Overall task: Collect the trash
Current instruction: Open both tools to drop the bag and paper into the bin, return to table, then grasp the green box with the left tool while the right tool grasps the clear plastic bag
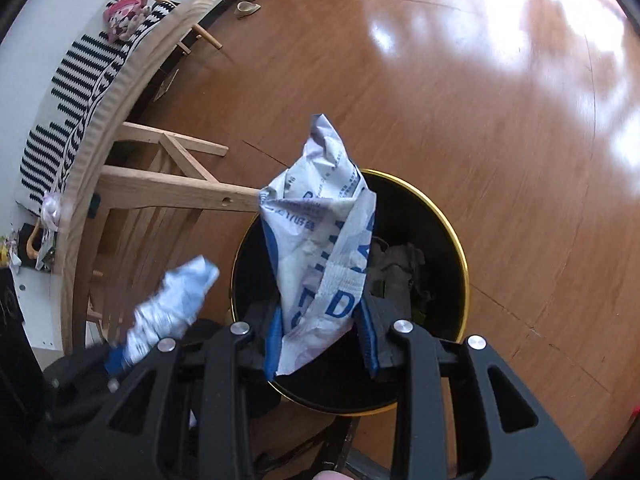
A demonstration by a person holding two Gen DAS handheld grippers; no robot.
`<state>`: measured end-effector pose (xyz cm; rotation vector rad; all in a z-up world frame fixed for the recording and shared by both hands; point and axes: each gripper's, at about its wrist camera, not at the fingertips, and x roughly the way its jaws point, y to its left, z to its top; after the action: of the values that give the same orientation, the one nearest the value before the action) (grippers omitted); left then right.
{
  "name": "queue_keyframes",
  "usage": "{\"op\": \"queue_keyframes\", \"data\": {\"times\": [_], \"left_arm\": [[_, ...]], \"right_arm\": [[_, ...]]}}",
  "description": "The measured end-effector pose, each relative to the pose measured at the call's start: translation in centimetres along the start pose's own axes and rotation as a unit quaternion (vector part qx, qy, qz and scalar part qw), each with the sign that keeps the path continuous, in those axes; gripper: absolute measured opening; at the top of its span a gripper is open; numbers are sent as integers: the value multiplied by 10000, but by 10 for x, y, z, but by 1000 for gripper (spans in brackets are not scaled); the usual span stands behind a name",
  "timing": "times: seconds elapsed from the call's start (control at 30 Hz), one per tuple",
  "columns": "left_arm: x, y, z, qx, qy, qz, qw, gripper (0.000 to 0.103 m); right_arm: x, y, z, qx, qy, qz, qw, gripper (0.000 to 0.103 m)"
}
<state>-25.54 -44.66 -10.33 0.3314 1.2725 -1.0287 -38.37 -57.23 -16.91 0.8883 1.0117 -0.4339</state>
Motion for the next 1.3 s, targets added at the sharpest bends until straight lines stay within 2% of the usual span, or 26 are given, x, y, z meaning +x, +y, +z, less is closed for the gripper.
{"op": "queue_keyframes", "data": {"times": [0.2,0.23,0.3,0.33,0.37,0.43,0.5,0.57,0.6,0.67,0.7,0.77,0.8,0.83,0.87,0.93,1.0,1.07,1.2,1.27,1.3], "left_arm": [[3,-6,-2,167,-67,59,9998,28],[1,-7,-5,172,-85,49,9998,30],[-5,-1,-9,78,-222,125,9996,43],[-5,-2,-8,18,-296,165,9994,74],[-6,-1,-10,-46,-404,203,9990,97],[-12,-1,-12,-47,-610,163,9980,97],[-24,-3,-12,102,-798,128,9967,97],[-51,-5,-10,256,-1142,327,9926,97],[-82,-1,-9,262,-1596,412,9860,97],[-140,12,-10,225,-2228,582,9729,97],[-174,26,-13,220,-2526,872,9634,97],[-221,57,-20,77,-2815,1646,9453,97],[-234,76,-24,-31,-2868,1985,9372,97],[-251,101,-33,-218,-2904,2447,9248,97],[-261,119,-39,-365,-2903,2735,9163,97],[-278,174,-56,-829,-2775,3466,8922,97],[-289,226,-70,-1334,-2517,3937,8740,97],[-298,268,-81,-1845,-2421,3999,8645,97],[-307,340,-94,-2829,-2558,3521,8547,97],[-305,357,-94,-3002,-2648,3314,8544,97],[-303,364,-86,-3032,-2734,3190,8553,97]], "right_arm": [[5,-1,8,2,140,102,9999,32],[4,0,12,22,186,89,9998,32],[4,-4,16,164,278,167,9993,36],[2,-9,20,361,315,296,9984,56],[-2,-14,24,570,229,406,9973,90],[-19,-25,30,885,-140,448,9950,97],[-40,-35,34,1019,-573,300,9927,97],[-62,-37,38,990,-942,-24,9906,97],[-71,-35,40,887,-1101,-207,9897,97],[-91,-18,43,406,-1529,-627,9854,97],[-96,-5,42,162,-1687,-764,9826,97],[-107,29,46,-337,-1943,-799,9771,97],[-110,39,47,-471,-1998,-739,9759,97],[-114,62,50,-695,-2068,-638,9738,97],[-117,85,53,-919,-2148,-583,9706,97],[-117,132,58,-1391,-2297,-542,9617,97],[-115,180,63,-1829,-2427,-469,9515,97],[-107,237,65,-2261,-2464,-218,9422,97],[-73,334,66,-2748,-2254,411,9338,97],[-46,387,61,-3092,-2216,621,9227,97],[-36,400,59,-3194,-2196,630,9196,97]]}}
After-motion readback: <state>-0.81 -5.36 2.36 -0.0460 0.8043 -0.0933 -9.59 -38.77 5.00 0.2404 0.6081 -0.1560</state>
